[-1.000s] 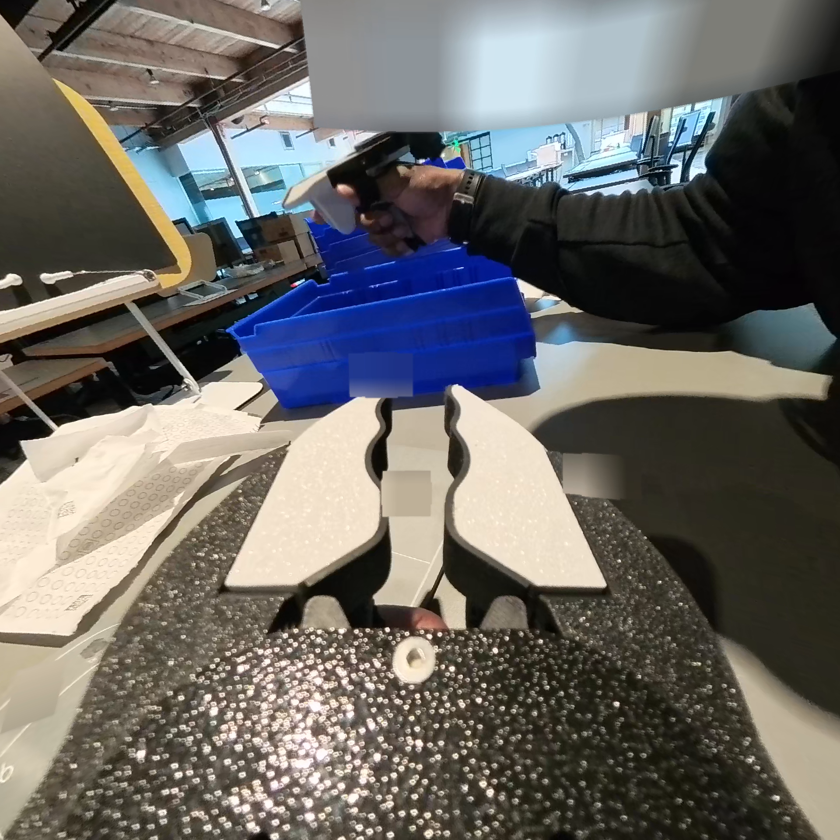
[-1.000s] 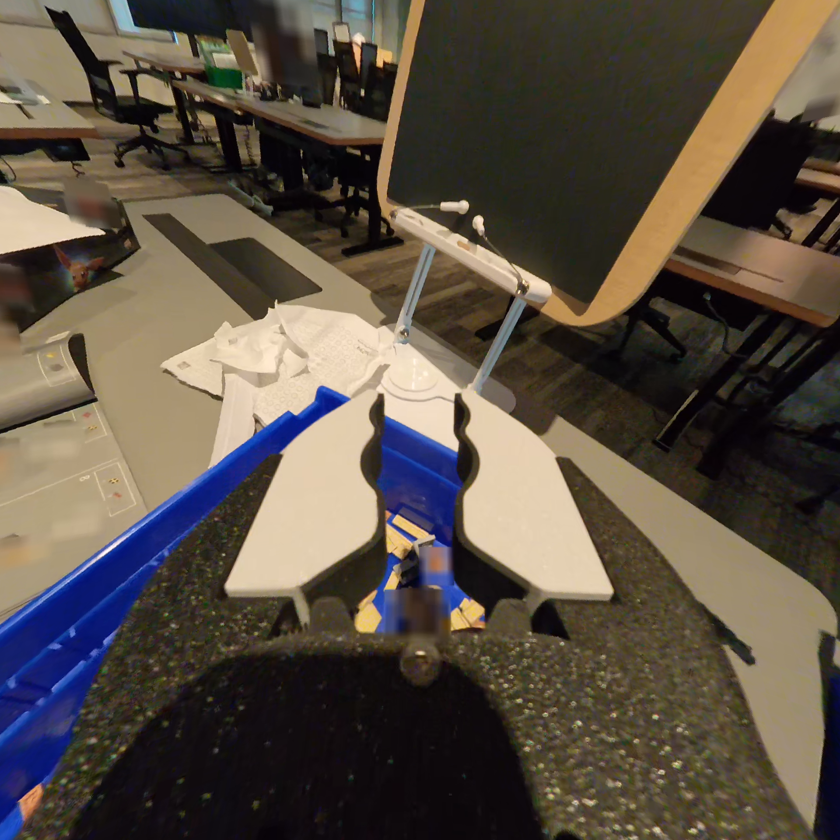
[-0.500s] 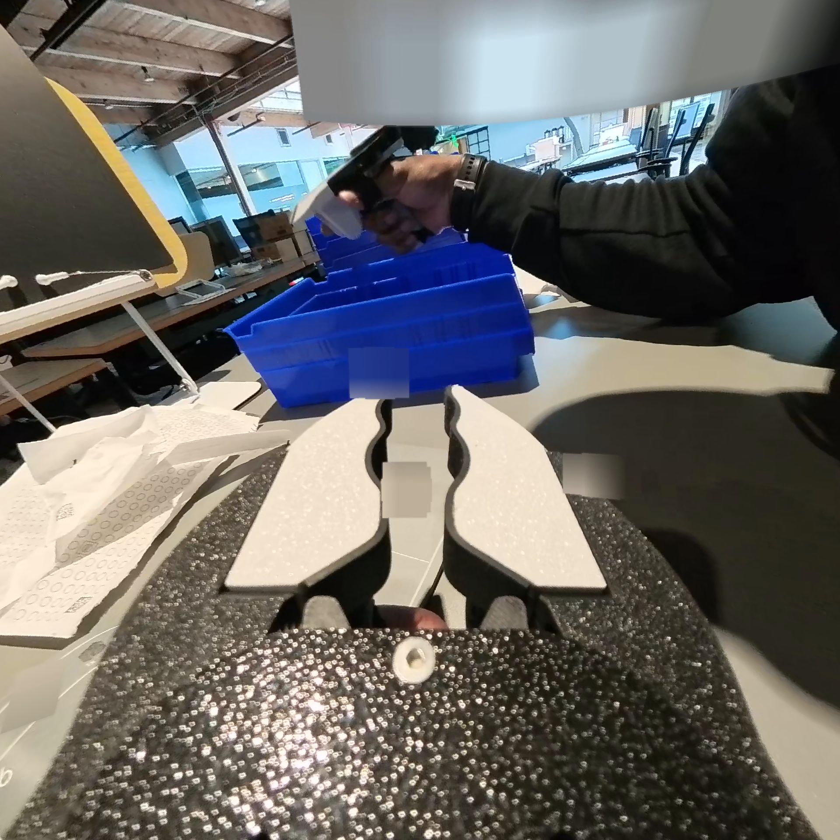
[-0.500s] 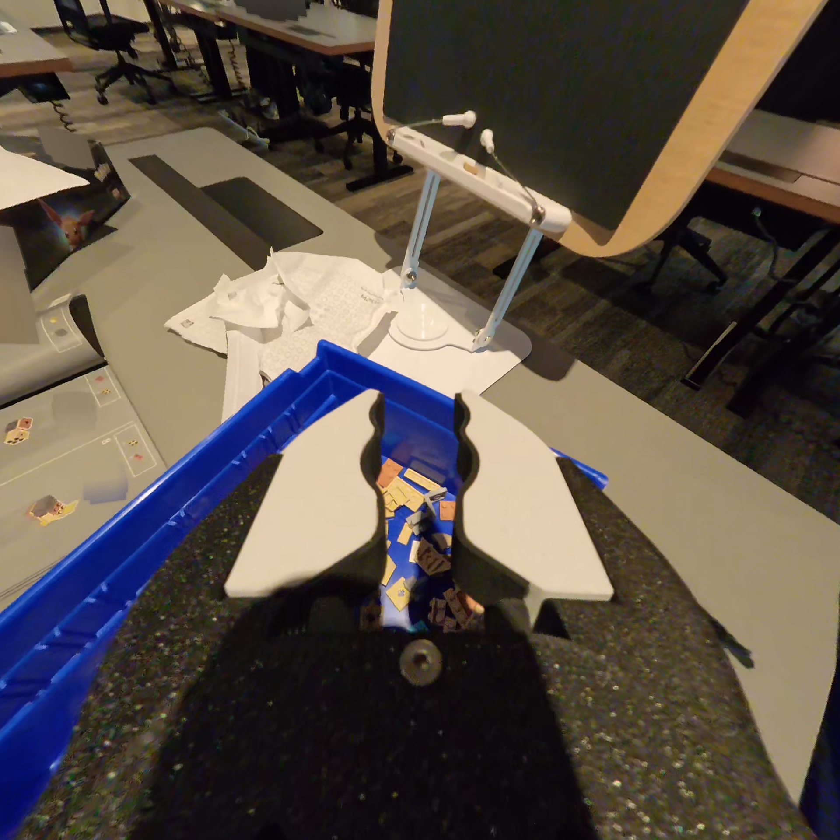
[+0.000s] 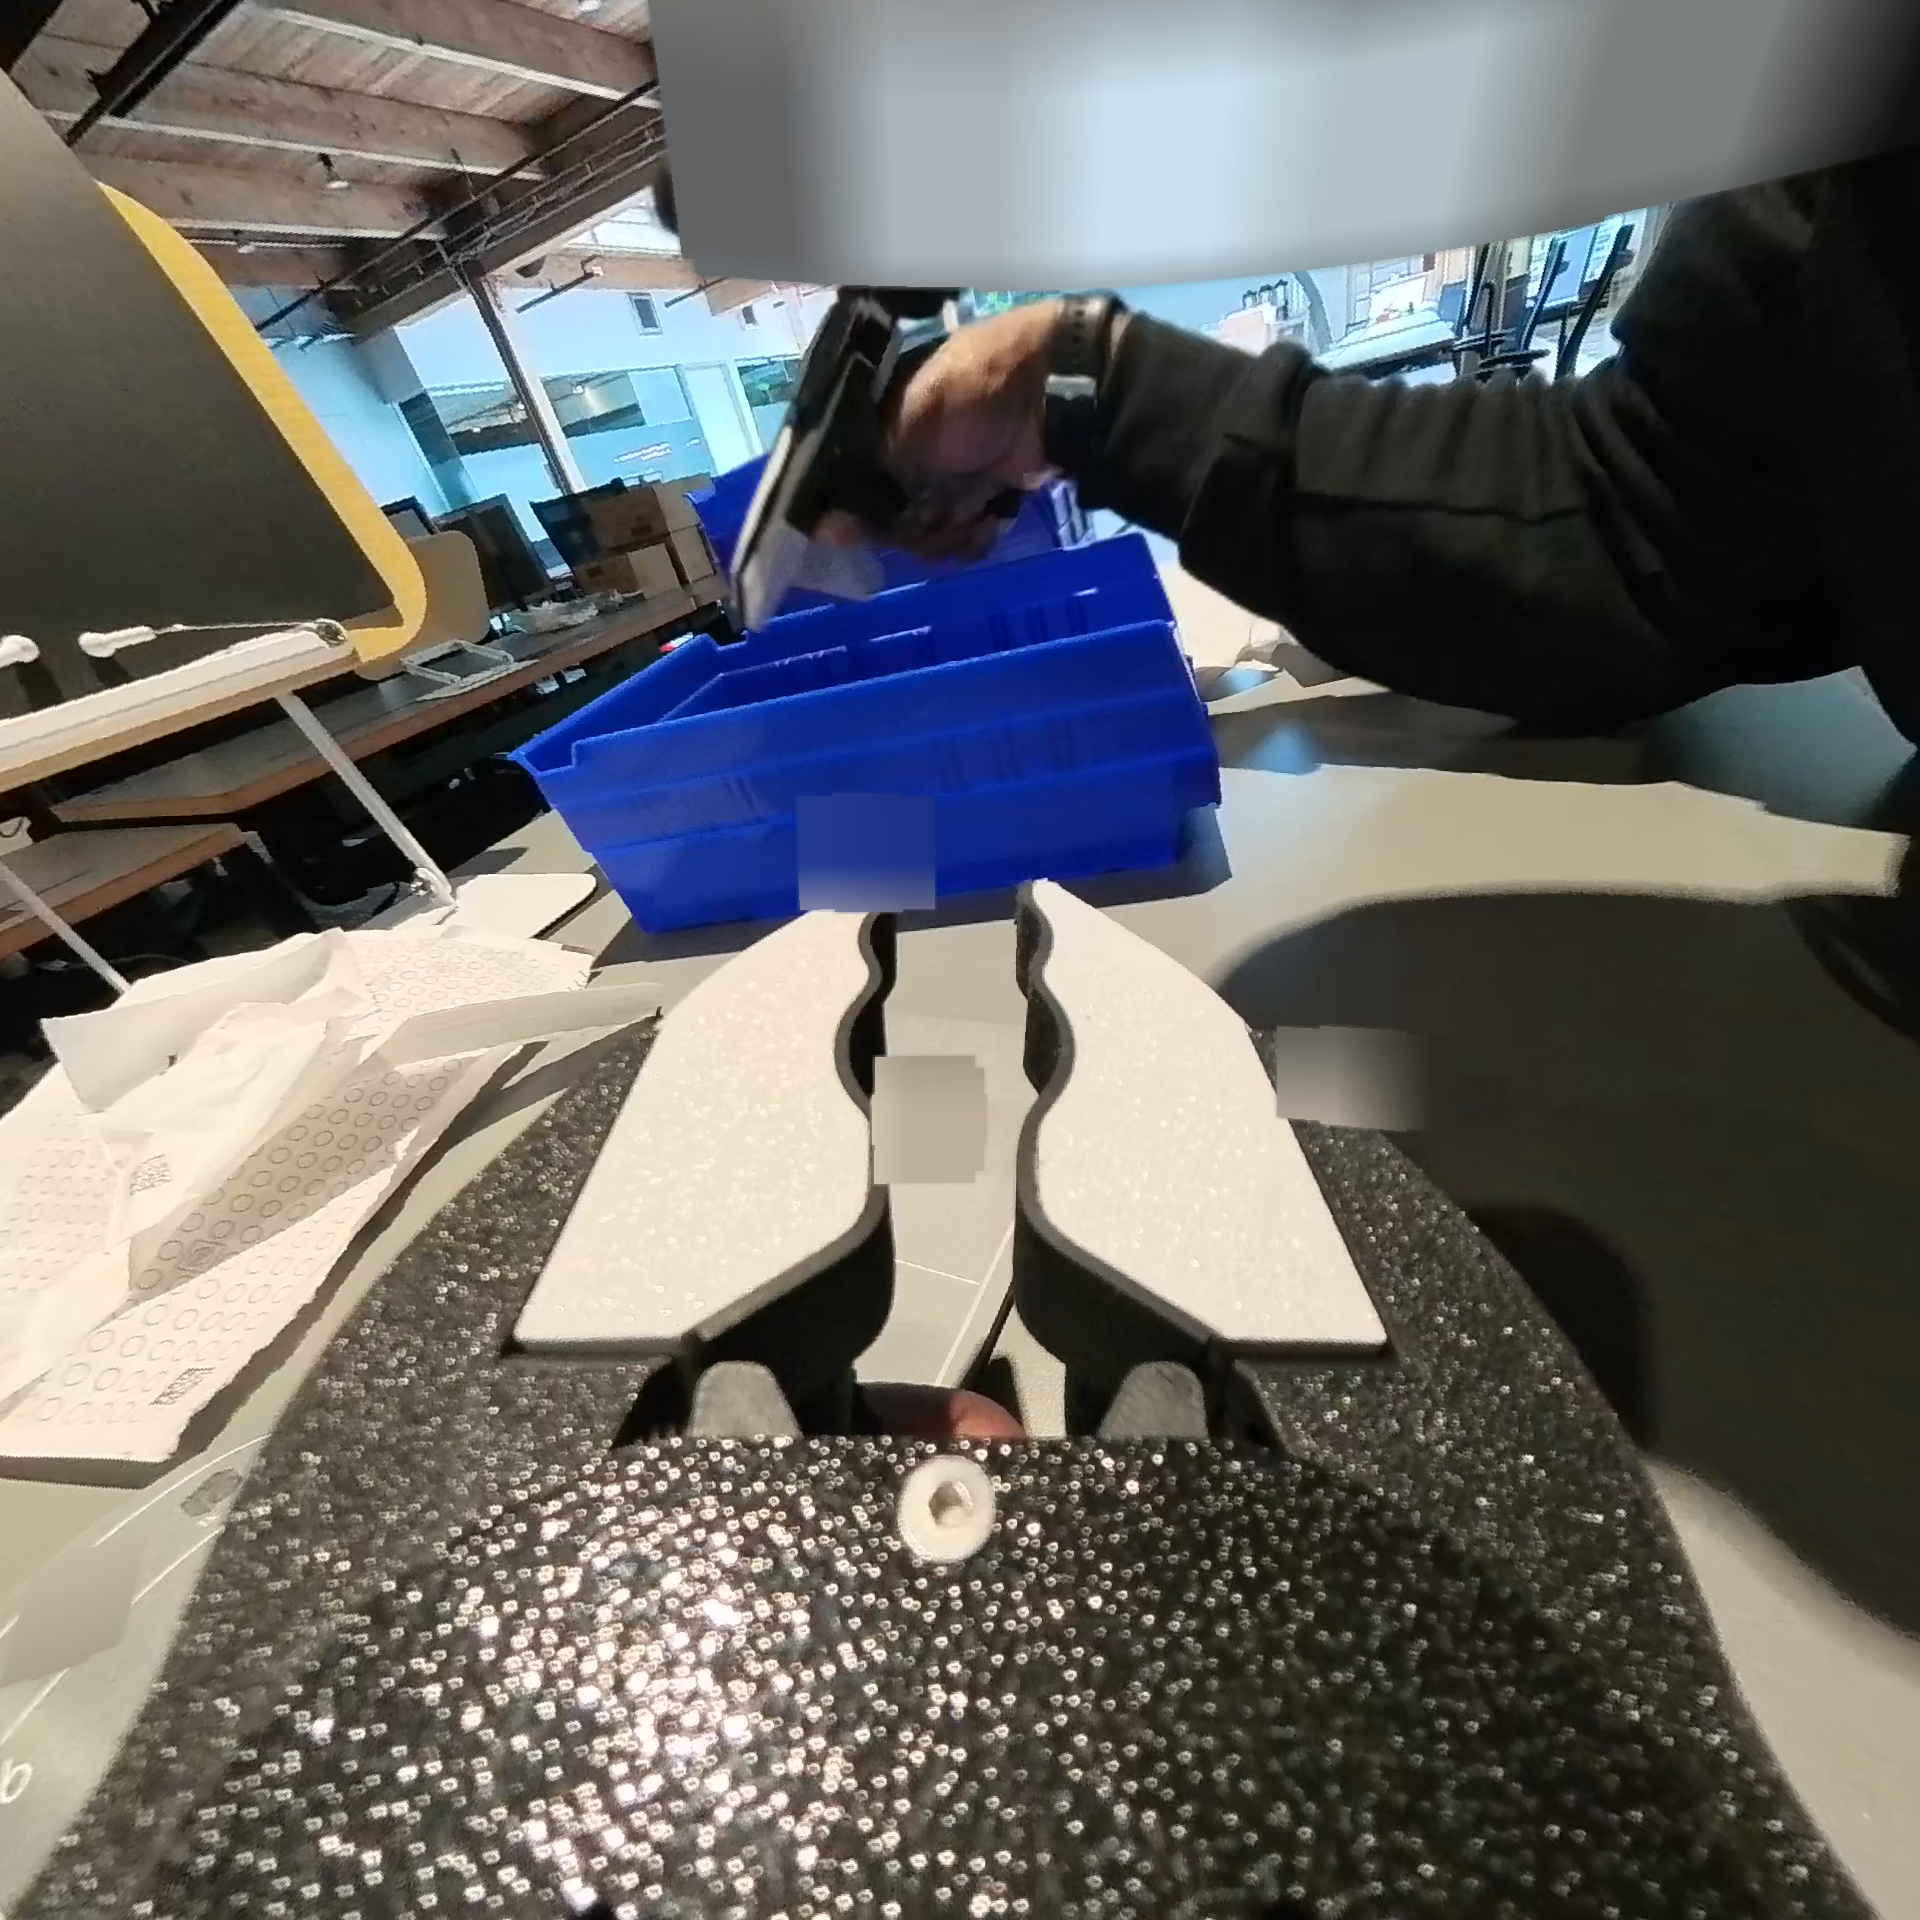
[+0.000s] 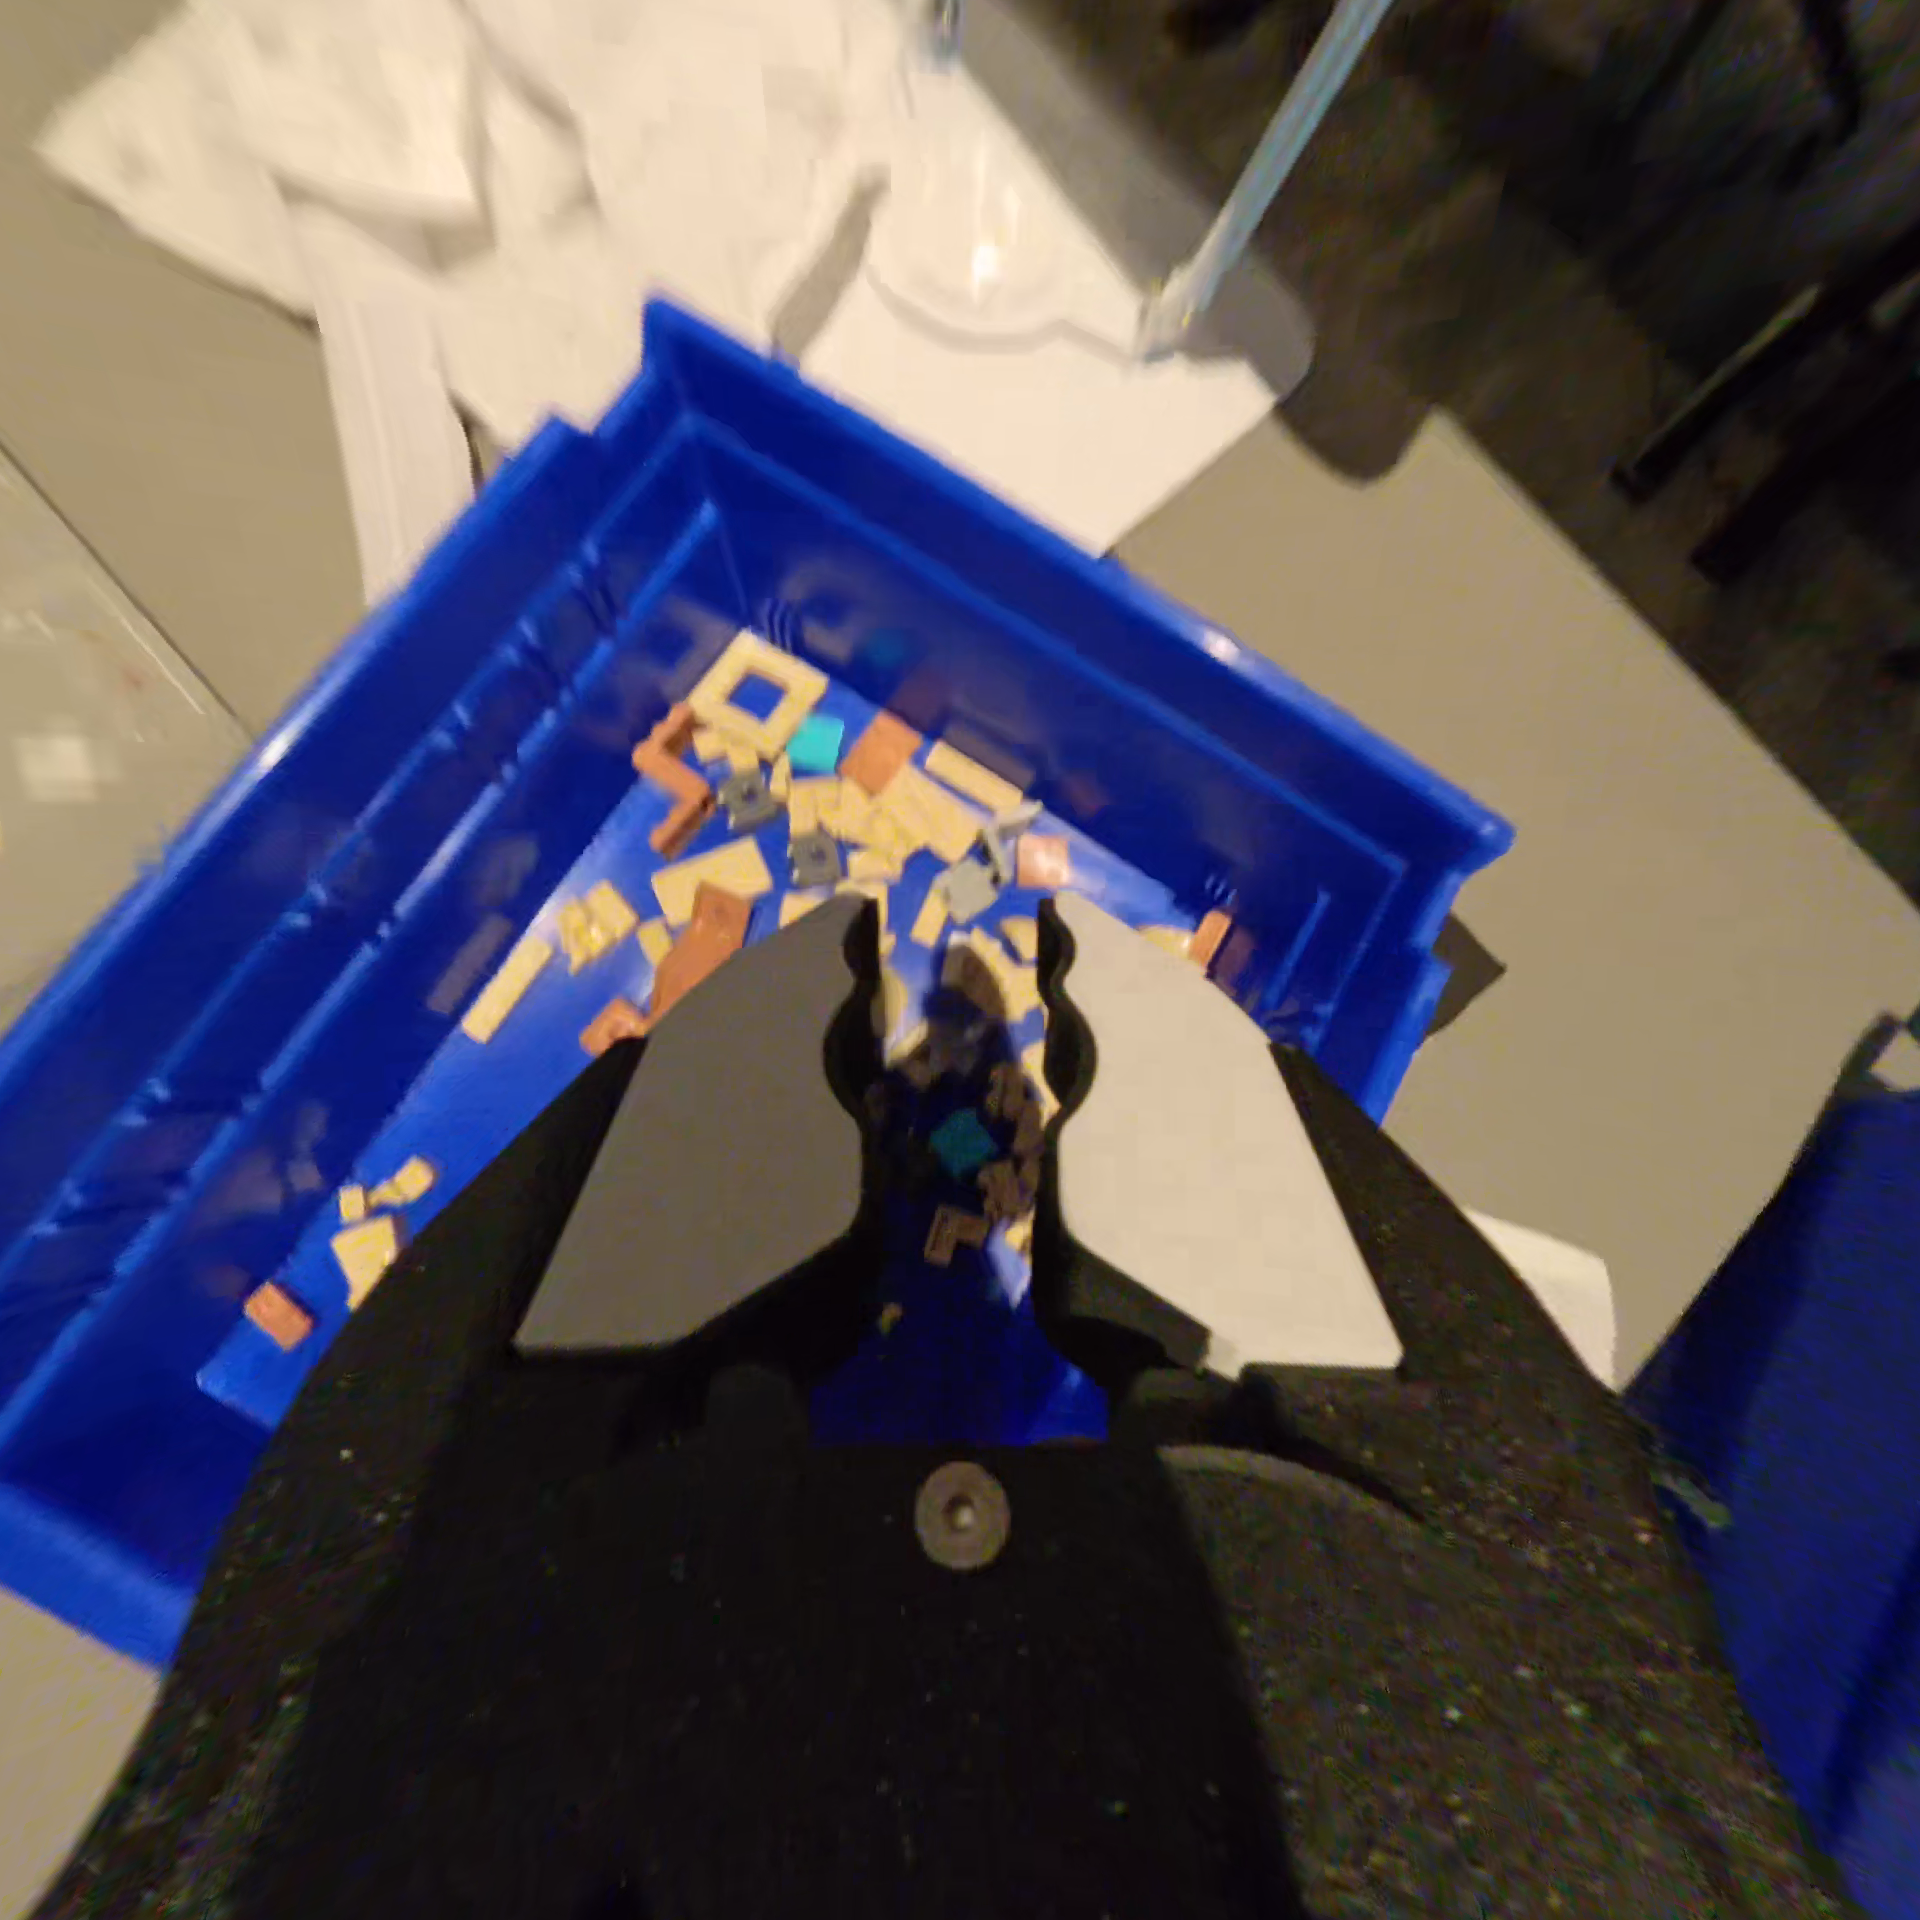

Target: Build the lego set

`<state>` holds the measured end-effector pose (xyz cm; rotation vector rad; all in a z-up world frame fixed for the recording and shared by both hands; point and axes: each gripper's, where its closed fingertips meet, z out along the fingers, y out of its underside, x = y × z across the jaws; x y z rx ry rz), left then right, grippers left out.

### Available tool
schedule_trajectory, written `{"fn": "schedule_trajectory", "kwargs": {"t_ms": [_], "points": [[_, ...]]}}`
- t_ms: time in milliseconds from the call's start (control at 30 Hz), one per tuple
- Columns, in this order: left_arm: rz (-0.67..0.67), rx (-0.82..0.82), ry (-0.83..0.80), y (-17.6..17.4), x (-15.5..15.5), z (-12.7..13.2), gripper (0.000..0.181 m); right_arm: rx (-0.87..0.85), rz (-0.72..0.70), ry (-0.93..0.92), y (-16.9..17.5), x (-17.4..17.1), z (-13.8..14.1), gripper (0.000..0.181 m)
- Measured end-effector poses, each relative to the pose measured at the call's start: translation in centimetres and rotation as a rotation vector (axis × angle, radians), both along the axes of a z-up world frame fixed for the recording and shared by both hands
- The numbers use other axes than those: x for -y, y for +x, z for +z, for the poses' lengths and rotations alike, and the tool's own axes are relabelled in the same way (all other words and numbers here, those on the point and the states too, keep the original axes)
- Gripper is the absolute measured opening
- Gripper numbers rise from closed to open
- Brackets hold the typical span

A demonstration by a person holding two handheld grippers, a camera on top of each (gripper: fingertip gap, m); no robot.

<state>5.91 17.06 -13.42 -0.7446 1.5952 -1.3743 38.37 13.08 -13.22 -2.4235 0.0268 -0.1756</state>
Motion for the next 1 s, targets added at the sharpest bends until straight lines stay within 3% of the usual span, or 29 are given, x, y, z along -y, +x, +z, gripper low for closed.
{"fn": "schedule_trajectory", "kwargs": {"t_ms": [200, 333, 500, 700, 800, 900, 1000], "points": [[0.0, 0.002, 0.01, 0.0, 0.1, -0.1, 0.022, 0.082, 0.184, -0.322, -2.7, 2.9, -3.9, 0.023], [-0.001, 0.003, 0.022, 0.0, 0.2, -0.1, 0.021, 0.097, 0.309, -0.412, -4.0, 3.2, -5.9, 0.025], [-0.002, 0.002, 0.034, -0.1, 0.4, -0.2, 0.022, 0.086, 0.369, -0.476, -4.7, 3.5, -7.5, 0.041], [-0.001, 0.003, 0.028, -0.1, 0.3, -0.2, 0.021, 0.088, 0.369, -0.58, -4.3, 3.9, -10.0, 0.039], [-0.001, 0.004, 0.026, -0.1, 0.3, -0.2, 0.021, 0.107, 0.341, -0.591, -3.7, 3.6, -9.9, 0.017], [-0.001, 0.002, 0.028, -0.1, 0.3, -0.2, 0.022, 0.102, 0.346, -0.545, -3.8, 3.2, -9.1, 0.017], [-0.001, 0.001, 0.028, -0.1, 0.3, -0.2, 0.022, 0.125, 0.293, -0.403, -3.3, 1.9, -6.4, 0.017]]}}
